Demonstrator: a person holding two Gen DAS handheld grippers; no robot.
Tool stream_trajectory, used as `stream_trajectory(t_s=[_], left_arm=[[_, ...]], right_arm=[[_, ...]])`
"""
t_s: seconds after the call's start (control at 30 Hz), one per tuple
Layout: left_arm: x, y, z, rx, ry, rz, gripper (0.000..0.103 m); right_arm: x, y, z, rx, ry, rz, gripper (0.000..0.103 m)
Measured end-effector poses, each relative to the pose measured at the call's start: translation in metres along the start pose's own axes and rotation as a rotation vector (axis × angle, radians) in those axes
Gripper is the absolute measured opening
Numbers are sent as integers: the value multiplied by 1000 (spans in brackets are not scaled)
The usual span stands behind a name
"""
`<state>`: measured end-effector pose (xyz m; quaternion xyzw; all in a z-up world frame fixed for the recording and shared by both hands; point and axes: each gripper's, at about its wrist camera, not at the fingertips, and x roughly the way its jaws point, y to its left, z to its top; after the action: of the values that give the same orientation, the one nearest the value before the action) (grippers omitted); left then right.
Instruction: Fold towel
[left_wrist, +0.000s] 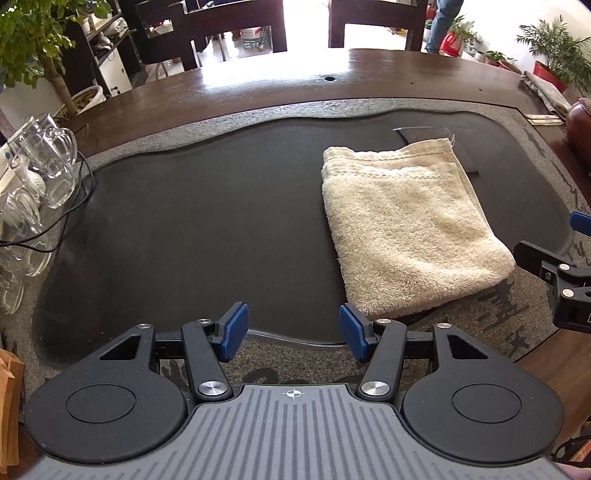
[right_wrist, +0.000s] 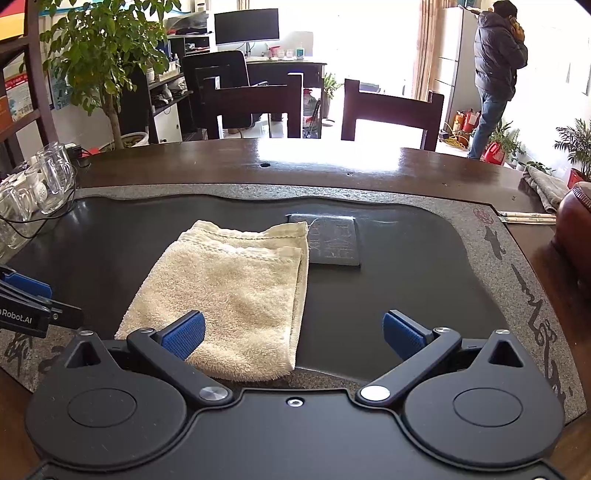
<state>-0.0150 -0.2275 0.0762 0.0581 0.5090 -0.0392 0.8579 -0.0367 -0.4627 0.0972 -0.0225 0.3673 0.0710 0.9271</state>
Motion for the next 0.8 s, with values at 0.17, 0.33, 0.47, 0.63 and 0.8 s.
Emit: stream_trajectory(t_s=[0.17,0.33,0.47,0.63,0.8], left_arm=[[-7,-2,4,-1,-9,30,56],[-11,-5,6,9,-4,38,56],[-14,-6,7,10,2,48,56],[-18,-6,8,8,-6,57,56],[-22,-6,10,4,-15,64,56]], right_arm=[[-1,2,2,-3,-4,-2,103],[-2,4,3,-7,-8,3,103],[-3,5,4,-6,-10,5,103],[-3,7,5,-3,-12,5,103],[-3,7,7,-6,-13,8,103]])
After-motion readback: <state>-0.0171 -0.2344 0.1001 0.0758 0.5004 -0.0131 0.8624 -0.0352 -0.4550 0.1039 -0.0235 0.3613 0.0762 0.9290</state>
